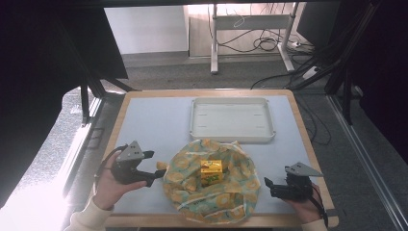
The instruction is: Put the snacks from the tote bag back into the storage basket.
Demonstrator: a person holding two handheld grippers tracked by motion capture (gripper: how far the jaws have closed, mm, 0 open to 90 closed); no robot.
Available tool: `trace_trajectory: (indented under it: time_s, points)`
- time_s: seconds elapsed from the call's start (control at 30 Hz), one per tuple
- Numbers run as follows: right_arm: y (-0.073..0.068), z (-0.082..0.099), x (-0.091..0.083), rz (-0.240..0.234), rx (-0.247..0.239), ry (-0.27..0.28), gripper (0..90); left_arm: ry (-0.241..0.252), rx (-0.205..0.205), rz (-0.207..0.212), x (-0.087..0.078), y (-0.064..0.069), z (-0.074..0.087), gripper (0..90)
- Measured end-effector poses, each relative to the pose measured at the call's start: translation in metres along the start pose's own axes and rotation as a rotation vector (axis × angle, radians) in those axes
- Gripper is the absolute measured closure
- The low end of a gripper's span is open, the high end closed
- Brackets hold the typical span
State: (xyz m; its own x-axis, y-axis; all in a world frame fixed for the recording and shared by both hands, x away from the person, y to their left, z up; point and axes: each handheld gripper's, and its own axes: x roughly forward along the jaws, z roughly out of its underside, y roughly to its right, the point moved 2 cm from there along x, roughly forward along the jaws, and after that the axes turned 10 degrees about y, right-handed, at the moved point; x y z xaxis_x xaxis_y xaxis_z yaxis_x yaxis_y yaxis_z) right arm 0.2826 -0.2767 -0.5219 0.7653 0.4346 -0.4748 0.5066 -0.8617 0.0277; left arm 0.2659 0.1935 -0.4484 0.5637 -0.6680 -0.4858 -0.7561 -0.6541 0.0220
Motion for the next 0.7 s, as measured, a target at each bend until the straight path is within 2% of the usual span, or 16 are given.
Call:
trace_trajectory:
  time_s: [0.23,0.4,0.5,0.7]
  points:
    - [0.0,0.0,0.0,0.0,0.0,-0.002,10.6,-0.009,0.023,0.022,0.009,0.004,-0.01,23.6]
    - [0.002,0.0,-0.003,0.017,0.004,0.012,11.7,-0.016,0.033,0.035,0.015,0.007,-0.017,23.4]
    - [0.002,0.0,-0.003,0.003,0.021,0.013,11.7,-0.021,0.04,0.046,0.02,0.009,-0.021,23.3]
    - [-0.002,0.0,-0.004,-0.003,0.006,0.009,11.7,-0.028,0.057,0.063,0.028,0.014,-0.029,23.3]
